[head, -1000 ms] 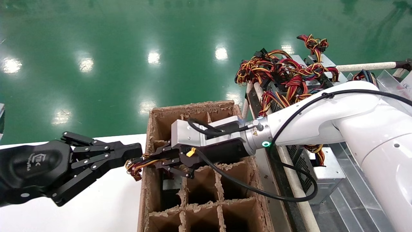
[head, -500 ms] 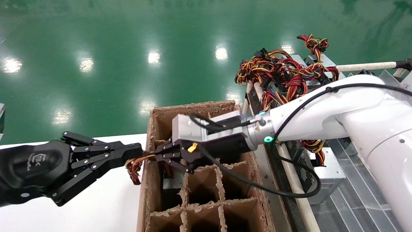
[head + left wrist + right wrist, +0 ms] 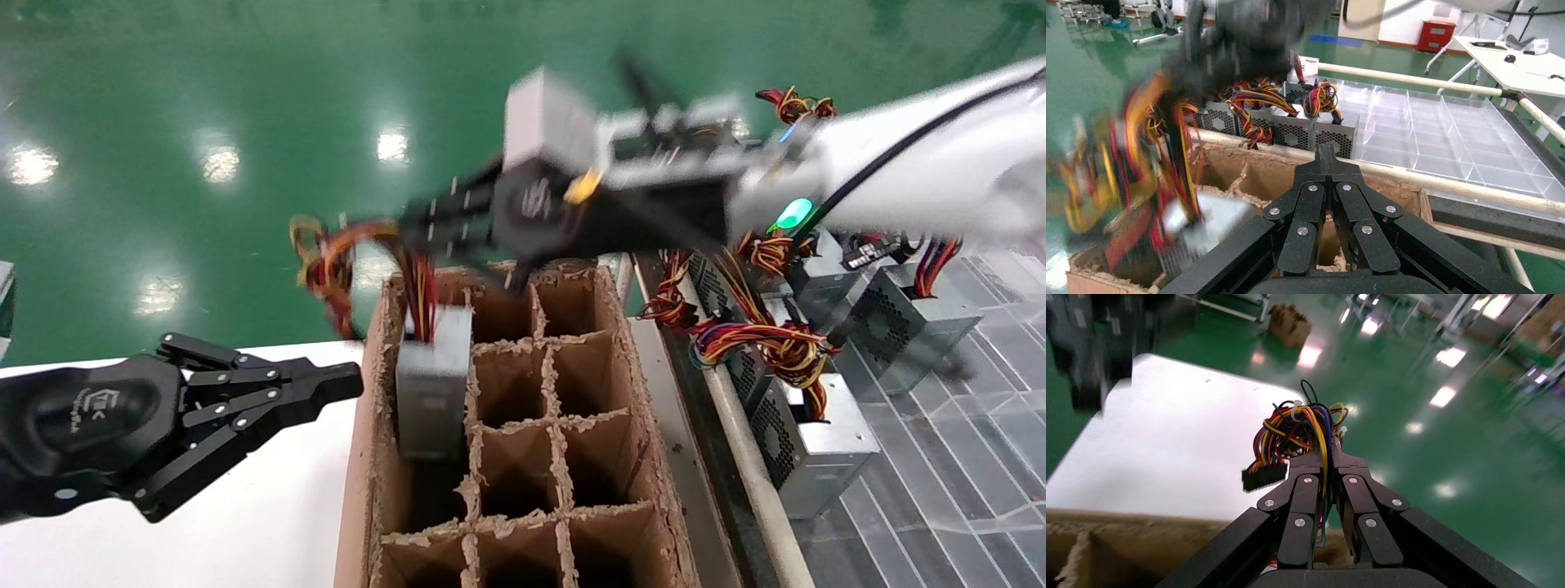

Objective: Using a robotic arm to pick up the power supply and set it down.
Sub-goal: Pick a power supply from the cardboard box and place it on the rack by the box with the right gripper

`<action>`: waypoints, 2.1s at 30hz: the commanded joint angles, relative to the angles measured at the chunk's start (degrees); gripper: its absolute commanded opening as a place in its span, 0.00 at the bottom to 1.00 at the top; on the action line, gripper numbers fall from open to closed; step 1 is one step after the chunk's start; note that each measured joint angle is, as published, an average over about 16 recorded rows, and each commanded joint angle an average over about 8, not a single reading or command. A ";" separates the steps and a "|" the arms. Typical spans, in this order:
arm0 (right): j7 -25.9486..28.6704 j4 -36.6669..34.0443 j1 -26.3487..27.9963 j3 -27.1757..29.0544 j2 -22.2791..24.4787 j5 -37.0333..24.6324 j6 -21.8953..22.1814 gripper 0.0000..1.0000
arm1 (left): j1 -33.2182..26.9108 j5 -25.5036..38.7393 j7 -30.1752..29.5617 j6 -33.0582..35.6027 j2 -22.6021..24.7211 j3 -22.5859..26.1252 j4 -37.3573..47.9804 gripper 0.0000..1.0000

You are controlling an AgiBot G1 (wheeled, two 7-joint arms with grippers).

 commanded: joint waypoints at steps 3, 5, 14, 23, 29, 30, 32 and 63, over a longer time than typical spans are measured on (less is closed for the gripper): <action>1.23 3.11 3.45 0.84 2.70 0.65 -0.91 0.00 | 0.00 0.00 0.00 0.00 0.00 0.00 0.00 0.00; 2.20 5.61 5.31 0.96 4.22 0.24 -0.61 0.00 | 0.00 0.00 0.00 0.00 0.00 0.00 0.00 0.00; 7.61 18.65 12.27 1.21 11.27 -3.40 2.90 0.00 | 0.00 0.00 0.00 0.00 0.00 0.00 0.00 0.00; 14.73 30.30 18.17 1.73 18.87 -7.58 5.04 0.00 | 0.00 0.00 0.00 0.00 0.00 0.00 0.00 0.00; 22.66 39.47 21.85 1.57 25.70 -11.36 4.20 0.00 | 0.00 0.00 0.00 0.00 0.00 0.00 0.00 0.00; 24.32 41.23 22.30 1.52 26.98 -11.99 3.92 0.00 | 0.00 0.00 0.00 0.00 0.00 0.00 0.00 0.00; 27.66 44.79 23.00 1.41 29.55 -13.28 3.33 0.00 | 0.00 0.00 0.00 0.00 0.00 0.00 0.00 0.00; 41.07 55.46 20.17 -6.00 62.11 -11.48 -2.51 0.00 | 0.00 0.00 0.00 0.00 0.00 0.00 0.00 0.00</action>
